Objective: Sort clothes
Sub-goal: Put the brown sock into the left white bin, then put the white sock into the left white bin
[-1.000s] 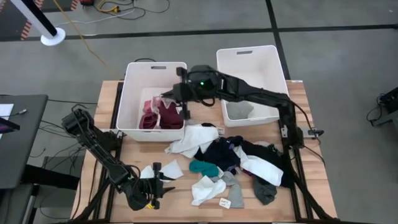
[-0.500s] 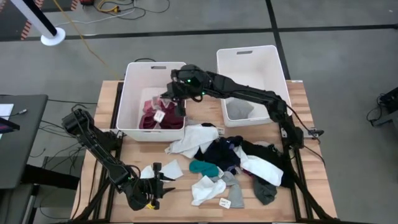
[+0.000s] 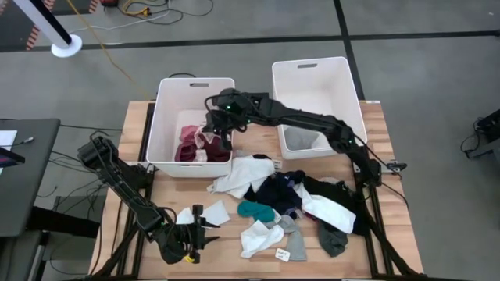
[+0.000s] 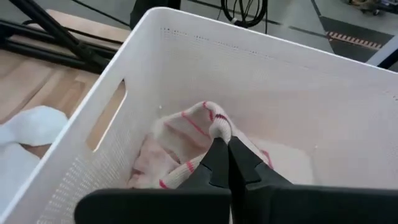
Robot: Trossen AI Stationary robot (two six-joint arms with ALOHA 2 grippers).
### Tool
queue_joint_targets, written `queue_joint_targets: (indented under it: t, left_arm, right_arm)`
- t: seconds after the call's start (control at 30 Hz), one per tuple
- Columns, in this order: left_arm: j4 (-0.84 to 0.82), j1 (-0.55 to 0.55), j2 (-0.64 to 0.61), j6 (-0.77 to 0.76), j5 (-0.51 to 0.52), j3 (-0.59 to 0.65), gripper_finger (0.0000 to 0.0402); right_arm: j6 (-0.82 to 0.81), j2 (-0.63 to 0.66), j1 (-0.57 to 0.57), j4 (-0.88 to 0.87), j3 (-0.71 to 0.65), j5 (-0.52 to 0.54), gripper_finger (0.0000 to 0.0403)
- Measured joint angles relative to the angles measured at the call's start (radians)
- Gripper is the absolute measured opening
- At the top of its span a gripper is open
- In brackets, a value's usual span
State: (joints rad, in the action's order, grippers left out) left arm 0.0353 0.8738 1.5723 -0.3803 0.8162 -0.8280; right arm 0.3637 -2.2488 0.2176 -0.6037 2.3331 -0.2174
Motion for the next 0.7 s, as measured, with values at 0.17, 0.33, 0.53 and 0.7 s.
queue_joint_targets:
  t: [0.17,0.33,0.53,0.7]
  left_arm:
    - [0.001,0.0,0.0,-0.003,0.0,0.0,0.0144]
    - [0.001,-0.002,0.0,-0.006,0.001,0.0,0.0144]
    - [0.002,-0.002,0.0,-0.017,0.001,0.0,0.0144]
    - [0.002,-0.002,0.0,-0.017,0.001,0.0,0.0144]
  right_arm:
    - [-0.012,0.001,0.0,-0.029,0.001,-0.027,0.0006]
    - [-0.031,0.002,0.001,-0.051,0.001,-0.057,0.0028]
    - [-0.058,0.002,0.001,-0.073,0.001,-0.057,0.0065]
    - [-0.068,0.002,0.0,-0.075,0.001,-0.057,0.0088]
